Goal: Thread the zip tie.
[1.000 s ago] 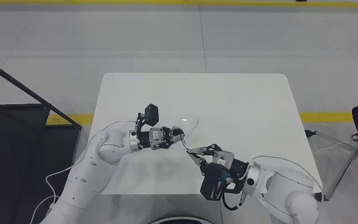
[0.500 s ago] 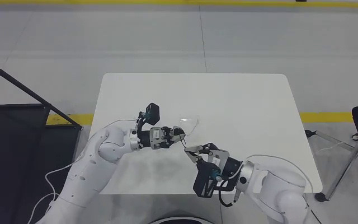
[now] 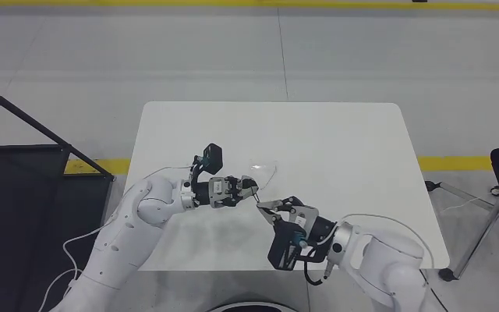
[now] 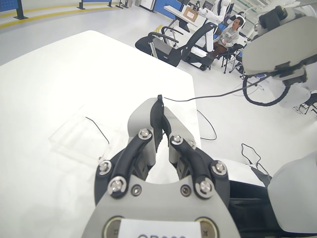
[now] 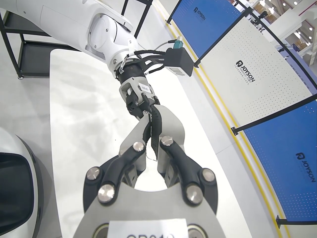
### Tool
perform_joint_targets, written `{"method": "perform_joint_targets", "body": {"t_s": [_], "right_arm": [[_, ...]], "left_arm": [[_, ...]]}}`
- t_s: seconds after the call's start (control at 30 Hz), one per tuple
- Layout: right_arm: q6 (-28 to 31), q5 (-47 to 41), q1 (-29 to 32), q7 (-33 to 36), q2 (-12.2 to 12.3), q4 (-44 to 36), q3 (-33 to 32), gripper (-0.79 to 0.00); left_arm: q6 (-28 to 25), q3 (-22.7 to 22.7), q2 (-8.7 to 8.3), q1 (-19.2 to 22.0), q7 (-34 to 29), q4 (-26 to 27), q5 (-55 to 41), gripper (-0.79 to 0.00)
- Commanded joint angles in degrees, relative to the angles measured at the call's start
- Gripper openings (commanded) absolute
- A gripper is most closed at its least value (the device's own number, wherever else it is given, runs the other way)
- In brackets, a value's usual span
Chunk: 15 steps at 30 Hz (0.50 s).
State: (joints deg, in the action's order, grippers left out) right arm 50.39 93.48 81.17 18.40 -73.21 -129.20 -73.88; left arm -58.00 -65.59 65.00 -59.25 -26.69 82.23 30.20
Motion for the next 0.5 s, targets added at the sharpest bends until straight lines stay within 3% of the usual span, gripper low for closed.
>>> {"method": "perform_joint_targets", "body": {"t_s": [0.0, 0.47], "right_arm": [[-0.2, -0.1, -0.2, 0.3, 0.1, 0.1, 0.2, -0.785], [-1.8, -1.2, -0.6, 1.3, 1.0, -0.1, 0.6, -0.785]], "left_arm": [[0.0, 0.0, 0.00, 0.0, 0.0, 0.0, 0.0, -0.785], [0.0, 0.0, 0.00, 0.0, 0.0, 0.0, 0.0, -0.785]]}}
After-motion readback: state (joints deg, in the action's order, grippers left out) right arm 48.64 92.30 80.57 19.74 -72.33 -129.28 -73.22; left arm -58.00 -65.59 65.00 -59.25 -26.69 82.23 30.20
